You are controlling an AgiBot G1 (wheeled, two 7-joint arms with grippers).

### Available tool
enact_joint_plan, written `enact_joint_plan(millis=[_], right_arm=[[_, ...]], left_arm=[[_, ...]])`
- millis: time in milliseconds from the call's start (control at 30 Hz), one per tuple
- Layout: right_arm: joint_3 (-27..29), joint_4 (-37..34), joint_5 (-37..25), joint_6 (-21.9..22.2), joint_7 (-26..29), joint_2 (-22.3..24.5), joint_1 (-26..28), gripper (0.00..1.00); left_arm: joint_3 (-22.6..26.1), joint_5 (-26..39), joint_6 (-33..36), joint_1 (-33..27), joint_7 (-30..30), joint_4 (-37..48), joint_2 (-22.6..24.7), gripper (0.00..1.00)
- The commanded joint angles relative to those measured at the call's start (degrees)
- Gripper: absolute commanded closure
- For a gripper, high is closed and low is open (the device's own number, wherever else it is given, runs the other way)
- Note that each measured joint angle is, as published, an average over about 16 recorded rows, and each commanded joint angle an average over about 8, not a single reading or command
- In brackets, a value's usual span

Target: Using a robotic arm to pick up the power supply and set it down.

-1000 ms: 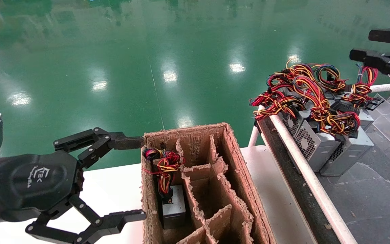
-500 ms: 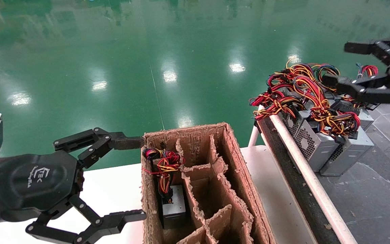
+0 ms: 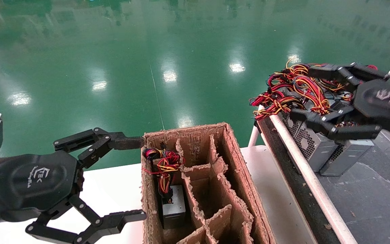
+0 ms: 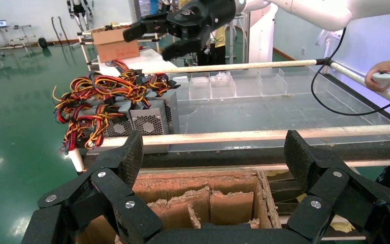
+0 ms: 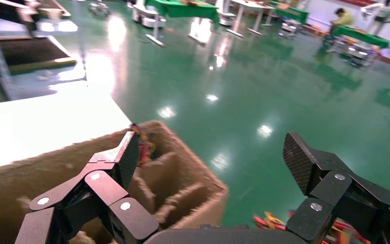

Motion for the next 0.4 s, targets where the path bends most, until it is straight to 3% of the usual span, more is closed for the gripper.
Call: enact_joint_plan(millis=[33, 400], right_arm=[[0.3, 2.3, 1.1, 0.1, 0.7, 0.1, -1.8, 0.0], [1.7, 13.5, 6.6, 0.5, 3.9, 0.5, -10.3, 0.0]], left_arm=[[0.0, 0.0, 0.0, 0.0, 0.0, 0.0, 0.0, 0.0], [0.0, 0.0, 0.0, 0.0, 0.0, 0.0, 0.0, 0.0]])
